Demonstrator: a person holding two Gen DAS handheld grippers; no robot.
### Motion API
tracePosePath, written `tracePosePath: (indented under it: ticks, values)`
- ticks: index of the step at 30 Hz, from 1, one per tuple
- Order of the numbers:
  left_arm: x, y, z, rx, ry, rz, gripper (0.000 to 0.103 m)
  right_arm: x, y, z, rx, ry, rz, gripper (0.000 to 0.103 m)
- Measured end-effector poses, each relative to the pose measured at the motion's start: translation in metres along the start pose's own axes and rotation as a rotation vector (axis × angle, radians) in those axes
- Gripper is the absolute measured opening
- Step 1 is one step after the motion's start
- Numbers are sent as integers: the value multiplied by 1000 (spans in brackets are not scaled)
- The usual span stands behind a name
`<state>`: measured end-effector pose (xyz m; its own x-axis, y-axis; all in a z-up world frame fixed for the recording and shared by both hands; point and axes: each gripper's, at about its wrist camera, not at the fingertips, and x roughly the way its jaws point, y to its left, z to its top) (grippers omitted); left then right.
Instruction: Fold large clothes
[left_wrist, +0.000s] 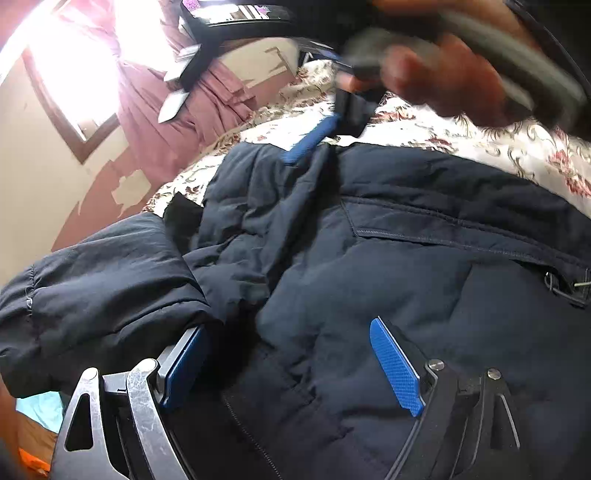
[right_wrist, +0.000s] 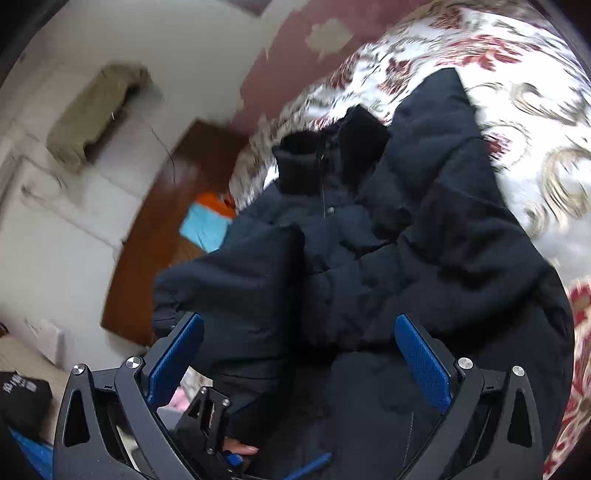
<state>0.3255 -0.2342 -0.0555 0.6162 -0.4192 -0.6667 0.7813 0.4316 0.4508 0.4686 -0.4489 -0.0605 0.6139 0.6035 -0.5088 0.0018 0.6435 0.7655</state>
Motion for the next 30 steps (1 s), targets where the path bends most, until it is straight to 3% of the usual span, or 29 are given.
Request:
tracePosePath:
  ticks: [2,6,9,14,17,20,26,30]
  values:
    - [0,-1,0,1,4,-5,86,5,11,10,-21,48,2,101]
    - [-1,-1,3,-2,-10,-6,86,4,21,19,4,59,24,101]
    - [2,-4,8,-6,-36,18,86,-1,19,19,35,58,72,101]
    - [2,-16,22,44,-114,90,86,-9,12,15,52,65,47,101]
    - [2,-35,25,122,-145,40,86,-16,2,15,61,58,19,101]
    - [3,-46,26,162,-140,40,86,-22,-4,14,70,44,16,101]
    - [-14,-28,20,83,-159,-51,86,2,-24,-2,109,77,19,101]
    - [-42,-9,12,10,-239,-143,86,11,-62,-23,234,2,94,102]
